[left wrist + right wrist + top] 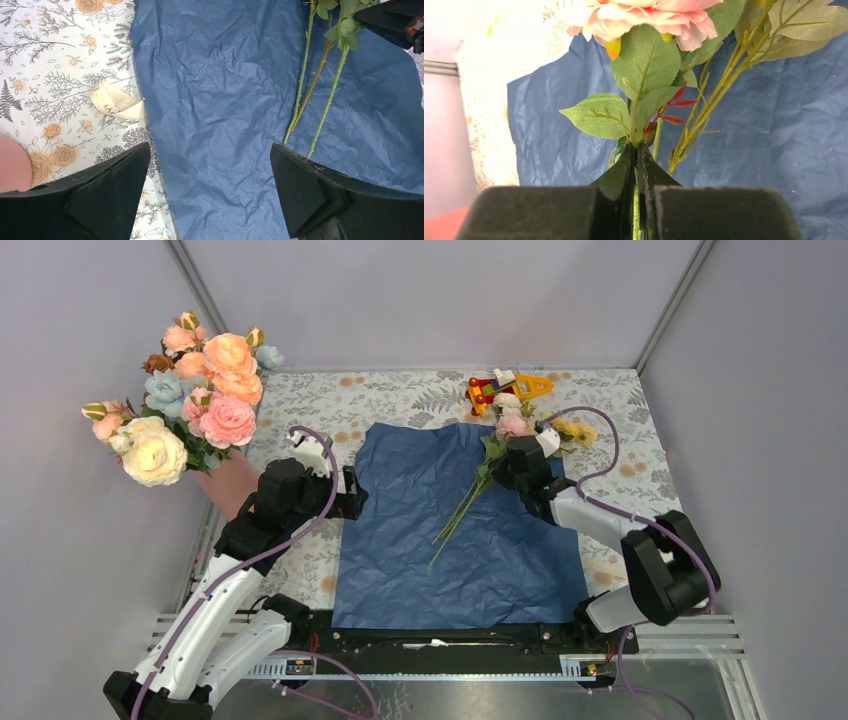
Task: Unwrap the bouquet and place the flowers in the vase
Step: Pick up the fake flower from the wrapping paper, then insert the fake flower into the vase.
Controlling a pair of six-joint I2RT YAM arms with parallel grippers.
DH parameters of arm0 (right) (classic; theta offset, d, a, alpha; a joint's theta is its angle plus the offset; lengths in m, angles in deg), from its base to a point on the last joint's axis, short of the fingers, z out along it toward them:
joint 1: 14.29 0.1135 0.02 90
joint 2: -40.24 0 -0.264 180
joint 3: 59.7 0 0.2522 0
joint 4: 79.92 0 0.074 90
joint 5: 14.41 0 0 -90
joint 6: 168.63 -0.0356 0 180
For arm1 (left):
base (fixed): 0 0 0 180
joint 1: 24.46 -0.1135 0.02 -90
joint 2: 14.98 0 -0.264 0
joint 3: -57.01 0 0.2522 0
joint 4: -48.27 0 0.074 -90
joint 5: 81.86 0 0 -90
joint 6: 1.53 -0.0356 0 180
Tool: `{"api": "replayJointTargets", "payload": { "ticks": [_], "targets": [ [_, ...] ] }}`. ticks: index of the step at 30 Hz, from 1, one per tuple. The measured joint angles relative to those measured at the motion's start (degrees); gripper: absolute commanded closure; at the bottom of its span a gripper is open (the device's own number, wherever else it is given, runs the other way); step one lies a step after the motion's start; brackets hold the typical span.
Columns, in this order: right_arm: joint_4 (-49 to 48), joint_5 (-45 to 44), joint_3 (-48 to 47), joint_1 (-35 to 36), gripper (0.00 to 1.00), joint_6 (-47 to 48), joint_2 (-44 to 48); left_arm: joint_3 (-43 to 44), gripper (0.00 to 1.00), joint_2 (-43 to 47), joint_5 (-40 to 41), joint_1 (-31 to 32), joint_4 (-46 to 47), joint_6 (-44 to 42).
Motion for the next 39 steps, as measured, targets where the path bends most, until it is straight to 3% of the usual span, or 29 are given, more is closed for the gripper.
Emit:
{"api": "replayJointTargets", "payload": {
  "ticks": [5,9,17,22,27,35,39],
  "targets": [
    [-3.96,1.75,6.54,0.00,1.00,2.16,8.90,-0.20,0.01,0.02,-2.05,0.00,0.50,0.02],
    [-7.54,8.02,10.16,0.00,1.00,6.19,17.62,-1.01,0.02,0.20,-5.95,0.90,2.64,0.35],
    [-11.63,26.12,10.64,1.68,1.00,13.60,31.89,0.35,0.02,-3.06,-8.74,16.06,8.04,4.70],
    [-15.89,36.85,10.62,4.66,1.00,14.21,32.74,0.57,0.01,-3.58,-11.56,20.90,17.88,11.17],
    [-18.62,43.15,10.47,8.35,1.00,14.64,32.76,-0.07,0.01,-1.57,-12.46,21.46,30.03,18.32],
    [-19.80,45.29,9.53,14.69,1.00,17.09,33.31,-1.95,0.02,-0.96,-12.31,21.46,40.83,27.02],
    [-18.43,43.50,8.26,17.11,1.00,19.34,33.27,-2.86,0.10,-2.62,-12.44,21.59,42.75,30.03]
  ]
}}
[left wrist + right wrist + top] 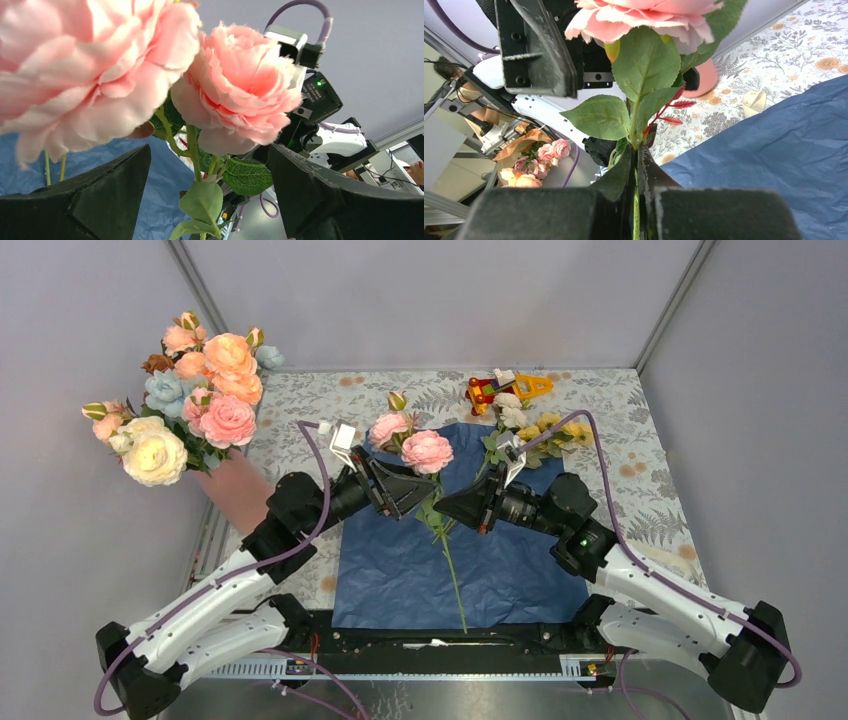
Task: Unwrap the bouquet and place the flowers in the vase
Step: Insert the fake flower into the vase.
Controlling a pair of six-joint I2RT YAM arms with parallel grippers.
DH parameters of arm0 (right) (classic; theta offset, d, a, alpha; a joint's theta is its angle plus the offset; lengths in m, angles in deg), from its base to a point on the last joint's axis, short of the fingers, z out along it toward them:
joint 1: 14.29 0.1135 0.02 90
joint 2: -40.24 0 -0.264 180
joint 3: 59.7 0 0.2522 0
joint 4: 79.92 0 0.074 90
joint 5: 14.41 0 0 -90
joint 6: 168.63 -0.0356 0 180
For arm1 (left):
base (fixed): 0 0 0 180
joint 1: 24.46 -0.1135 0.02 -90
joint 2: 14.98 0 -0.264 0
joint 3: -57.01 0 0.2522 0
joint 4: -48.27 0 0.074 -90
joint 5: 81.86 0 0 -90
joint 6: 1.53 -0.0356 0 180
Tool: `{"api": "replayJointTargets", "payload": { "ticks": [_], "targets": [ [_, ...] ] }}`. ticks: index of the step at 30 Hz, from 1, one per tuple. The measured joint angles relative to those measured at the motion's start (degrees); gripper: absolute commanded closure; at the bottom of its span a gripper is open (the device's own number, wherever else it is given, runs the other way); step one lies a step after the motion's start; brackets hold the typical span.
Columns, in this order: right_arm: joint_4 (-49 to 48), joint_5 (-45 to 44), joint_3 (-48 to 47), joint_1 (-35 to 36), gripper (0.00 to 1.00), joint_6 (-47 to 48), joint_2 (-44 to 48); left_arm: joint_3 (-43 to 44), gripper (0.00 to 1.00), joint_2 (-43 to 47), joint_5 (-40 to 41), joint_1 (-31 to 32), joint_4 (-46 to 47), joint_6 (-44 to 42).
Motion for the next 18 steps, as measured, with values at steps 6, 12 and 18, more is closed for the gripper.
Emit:
{"api": "replayJointTargets", "payload": {
  "ticks": [6,12,18],
  "targets": [
    [5.18,-6.60,-2.82,3.19,1.00,3.91,-1.07,-0.11,0.26,-0.81,0.09,0.55,0.11,1.46],
    [10.69,-13.25,-5.38,5.77,1.00,7.15,-2.60,-0.11,0.37,-2.60,0.48,0.94,-0.15,1.64],
    [13.94,-16.39,-7.21,7.54,1.00,9.51,-3.41,-0.07,0.46,-4.00,1.97,1.44,-2.36,1.20]
  ]
}}
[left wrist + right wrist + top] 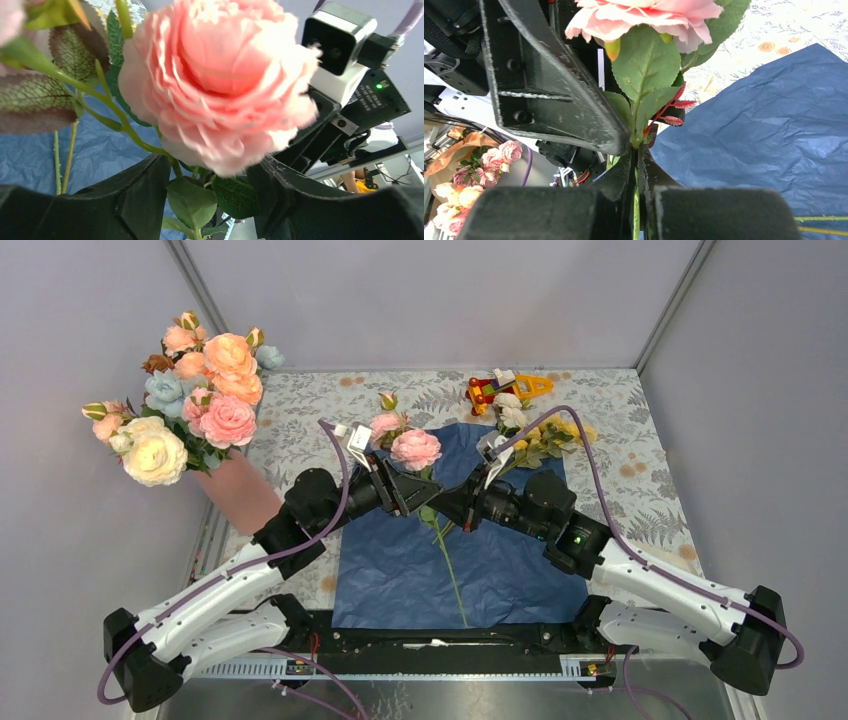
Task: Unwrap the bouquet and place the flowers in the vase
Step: Insert the fake flower into the vase.
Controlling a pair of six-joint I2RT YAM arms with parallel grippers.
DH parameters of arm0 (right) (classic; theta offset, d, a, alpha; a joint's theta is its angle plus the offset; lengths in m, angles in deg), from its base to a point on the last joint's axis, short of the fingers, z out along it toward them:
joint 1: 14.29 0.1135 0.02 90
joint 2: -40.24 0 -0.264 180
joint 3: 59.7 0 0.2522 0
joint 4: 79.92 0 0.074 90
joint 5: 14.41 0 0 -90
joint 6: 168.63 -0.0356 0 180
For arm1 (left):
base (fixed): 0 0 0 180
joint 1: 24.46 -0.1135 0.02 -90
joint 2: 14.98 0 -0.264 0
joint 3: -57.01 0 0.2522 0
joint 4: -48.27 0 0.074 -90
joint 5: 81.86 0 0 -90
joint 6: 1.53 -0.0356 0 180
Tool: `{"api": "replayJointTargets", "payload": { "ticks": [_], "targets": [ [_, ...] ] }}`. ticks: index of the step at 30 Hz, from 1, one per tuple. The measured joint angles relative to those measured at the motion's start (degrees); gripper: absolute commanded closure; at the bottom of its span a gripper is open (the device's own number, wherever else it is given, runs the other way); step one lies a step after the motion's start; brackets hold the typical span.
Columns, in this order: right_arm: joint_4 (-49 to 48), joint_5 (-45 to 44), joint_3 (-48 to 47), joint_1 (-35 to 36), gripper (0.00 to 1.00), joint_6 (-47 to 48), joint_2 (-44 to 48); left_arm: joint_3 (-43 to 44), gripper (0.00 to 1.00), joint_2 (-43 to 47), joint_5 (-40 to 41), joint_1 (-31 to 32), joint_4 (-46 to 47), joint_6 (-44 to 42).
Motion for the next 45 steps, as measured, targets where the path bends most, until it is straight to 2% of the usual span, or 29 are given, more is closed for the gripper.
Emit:
{"api": "replayJointTargets", "payload": {
  "ticks": [9,17,19,27,28,31,32,35,40,45],
  "targets": [
    [2.43,-3.21,-1.09,1.68,1.00,2.51,-1.09,0.04,0.69,-0.13,1.90,0.20,-1.79,-0.28],
    [4.61,-5.88,-2.51,2.97,0.98,4.26,-1.88,0.09,1.00,-0.63,3.65,0.11,-2.84,-0.83],
    [5.09,-6.19,-2.54,2.99,0.94,4.26,-1.88,0.11,1.00,-0.94,3.76,0.13,-2.97,-1.09],
    [5.27,-7.10,-2.54,3.30,0.74,4.55,-1.53,1.99,1.00,-1.60,3.76,0.20,-5.68,-2.73],
    [5.27,-7.30,-2.54,3.30,0.69,4.63,-1.38,2.51,1.00,-1.81,3.76,0.20,-6.32,-3.17],
    [5.31,-8.11,-2.51,3.30,0.37,4.96,-0.76,4.20,1.00,-2.43,3.76,0.26,-8.02,-4.61],
    [5.31,-8.52,-2.47,3.30,0.29,4.98,-0.52,5.11,1.00,-2.71,3.78,0.26,-9.22,-5.44],
    [5.25,-9.73,-1.97,3.30,0.14,5.35,0.59,8.28,1.00,-3.87,3.78,0.28,-13.07,-8.72],
    [5.38,-13.07,-0.59,3.32,0.01,5.66,2.80,16.44,1.00,-7.23,3.74,-1.07,-23.82,-18.40],
    [6.03,-18.25,0.98,3.28,0.00,6.23,4.94,20.65,1.00,-7.10,4.31,-8.15,-33.77,-29.51]
  ]
}}
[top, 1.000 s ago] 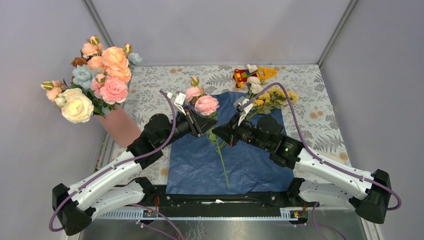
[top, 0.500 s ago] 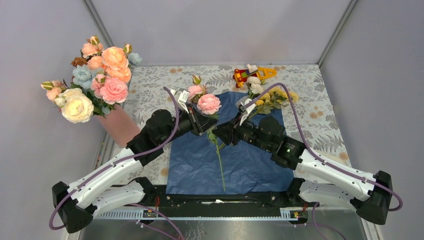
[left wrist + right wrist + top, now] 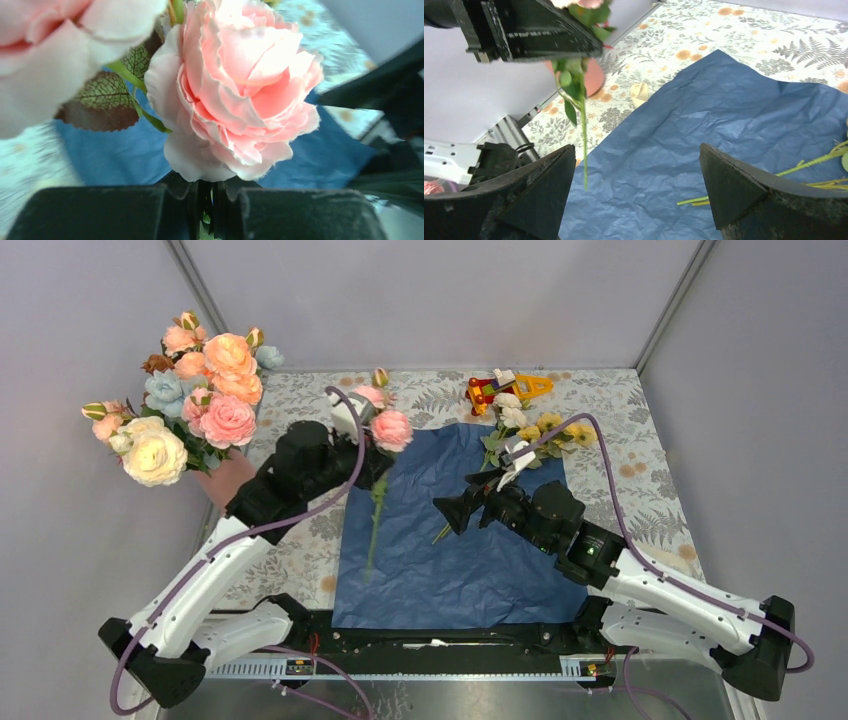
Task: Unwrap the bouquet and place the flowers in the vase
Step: Insert the fake flower into the vase.
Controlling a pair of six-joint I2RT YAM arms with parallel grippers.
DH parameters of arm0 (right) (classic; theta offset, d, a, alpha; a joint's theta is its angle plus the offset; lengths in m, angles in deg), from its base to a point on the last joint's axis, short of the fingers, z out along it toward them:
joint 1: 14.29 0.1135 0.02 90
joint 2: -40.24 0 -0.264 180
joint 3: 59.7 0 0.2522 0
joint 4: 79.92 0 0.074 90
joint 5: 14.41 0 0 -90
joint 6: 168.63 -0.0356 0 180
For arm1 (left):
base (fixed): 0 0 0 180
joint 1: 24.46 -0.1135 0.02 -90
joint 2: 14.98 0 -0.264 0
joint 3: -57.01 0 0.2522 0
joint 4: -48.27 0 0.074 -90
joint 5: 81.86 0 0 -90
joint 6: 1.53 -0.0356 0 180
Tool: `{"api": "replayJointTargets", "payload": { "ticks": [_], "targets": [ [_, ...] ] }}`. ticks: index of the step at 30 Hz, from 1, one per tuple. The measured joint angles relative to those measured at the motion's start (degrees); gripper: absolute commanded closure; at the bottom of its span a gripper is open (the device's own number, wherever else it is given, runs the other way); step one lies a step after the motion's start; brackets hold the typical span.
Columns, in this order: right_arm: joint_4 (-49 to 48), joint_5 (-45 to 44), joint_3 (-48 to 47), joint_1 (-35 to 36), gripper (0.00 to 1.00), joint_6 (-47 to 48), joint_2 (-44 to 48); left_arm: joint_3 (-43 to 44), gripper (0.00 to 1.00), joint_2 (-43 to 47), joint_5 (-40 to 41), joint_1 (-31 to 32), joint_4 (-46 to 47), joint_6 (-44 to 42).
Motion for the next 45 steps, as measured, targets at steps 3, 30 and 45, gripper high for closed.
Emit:
{"api": "replayJointTargets", "payload": {
  "ticks": [3,30,45],
  "targets": [
    [0.63,-1.99,0.24,-0.74,0.00,0.17,0.31,2.12,1.00,0.52,1.33,-6.49,-5.40,-4.96],
    [-3.41,9.92,9.60,-28.28,0.00,-11.80,-5.01,11.28,1.00,22.80,17.09,-16.00,4.52,-36.98],
    [-4.20,11.28,11.21,-29.27,0.00,-13.73,-4.07,18.34,1.00,19.87,26.56,-16.00,8.59,-38.84]
  ]
}}
